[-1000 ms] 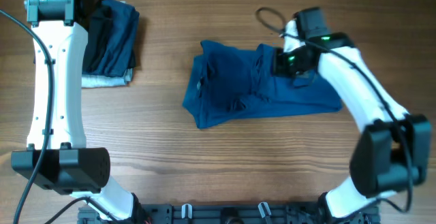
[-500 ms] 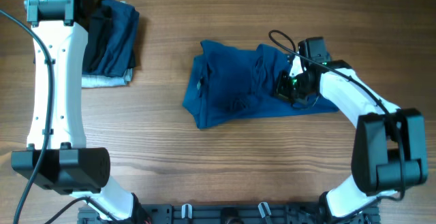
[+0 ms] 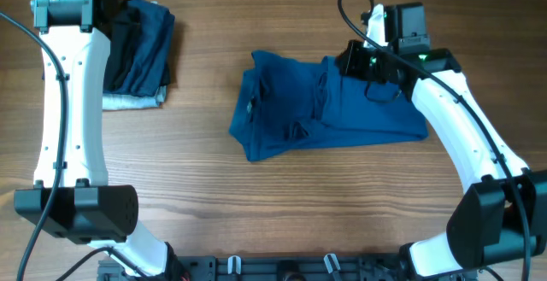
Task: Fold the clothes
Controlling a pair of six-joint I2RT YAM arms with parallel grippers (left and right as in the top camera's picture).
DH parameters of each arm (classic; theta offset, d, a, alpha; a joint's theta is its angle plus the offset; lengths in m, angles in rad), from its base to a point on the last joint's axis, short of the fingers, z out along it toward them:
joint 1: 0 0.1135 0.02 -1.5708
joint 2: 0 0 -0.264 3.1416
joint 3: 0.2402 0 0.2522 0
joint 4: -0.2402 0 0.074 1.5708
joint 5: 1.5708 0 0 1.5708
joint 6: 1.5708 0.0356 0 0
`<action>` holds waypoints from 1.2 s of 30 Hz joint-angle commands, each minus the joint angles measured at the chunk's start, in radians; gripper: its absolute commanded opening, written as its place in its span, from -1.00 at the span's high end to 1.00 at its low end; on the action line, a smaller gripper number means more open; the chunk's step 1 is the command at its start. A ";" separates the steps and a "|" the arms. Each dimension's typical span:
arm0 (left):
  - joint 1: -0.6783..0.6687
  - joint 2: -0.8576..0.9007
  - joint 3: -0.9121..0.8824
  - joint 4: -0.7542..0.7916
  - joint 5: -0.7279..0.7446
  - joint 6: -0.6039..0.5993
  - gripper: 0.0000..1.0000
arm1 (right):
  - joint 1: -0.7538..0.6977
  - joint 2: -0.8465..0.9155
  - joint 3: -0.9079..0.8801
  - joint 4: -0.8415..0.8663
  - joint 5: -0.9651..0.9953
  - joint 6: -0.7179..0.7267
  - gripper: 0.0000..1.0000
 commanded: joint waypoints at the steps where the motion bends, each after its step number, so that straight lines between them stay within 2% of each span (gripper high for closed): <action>1: 0.003 0.006 -0.005 0.002 0.002 0.000 -1.00 | 0.004 0.098 -0.004 0.080 0.067 0.007 0.91; 5: 0.003 0.006 -0.005 0.002 0.002 -0.001 -1.00 | 0.007 0.285 -0.004 0.260 0.063 0.064 0.91; 9: 0.003 0.006 -0.005 0.002 0.002 -0.001 -1.00 | 0.024 0.459 -0.004 0.370 -0.110 0.066 0.91; 11: 0.003 0.006 -0.005 0.002 0.002 0.000 -0.99 | 0.046 0.490 -0.004 0.359 -0.130 0.051 0.92; 13: 0.003 0.006 -0.005 0.002 0.002 0.000 -1.00 | 0.062 0.480 -0.003 0.370 -0.162 -0.023 0.90; 16: 0.003 0.006 -0.005 0.002 0.002 0.000 -0.99 | 0.037 0.390 0.022 0.377 -0.266 -0.116 0.73; 19: 0.003 0.006 -0.005 0.002 0.002 0.000 -0.99 | -0.005 0.201 0.023 0.262 -0.286 -0.146 0.70; 21: 0.003 0.006 -0.005 0.002 0.002 0.000 -1.00 | -0.009 0.094 0.023 0.088 -0.221 -0.211 0.70; 25: 0.003 0.006 -0.005 0.002 0.002 -0.001 -1.00 | -0.006 0.113 -0.010 -0.132 -0.001 -0.202 0.81; 29: 0.003 0.006 -0.005 0.002 0.002 -0.001 -0.99 | 0.002 0.177 -0.118 -0.135 -0.016 -0.204 0.84; 32: 0.003 0.006 -0.005 0.002 0.002 0.000 -1.00 | 0.034 0.220 -0.189 -0.093 -0.106 -0.204 0.84; 36: 0.003 0.006 -0.005 0.002 0.002 -0.001 -0.99 | 0.064 0.239 -0.190 -0.111 -0.134 -0.248 0.89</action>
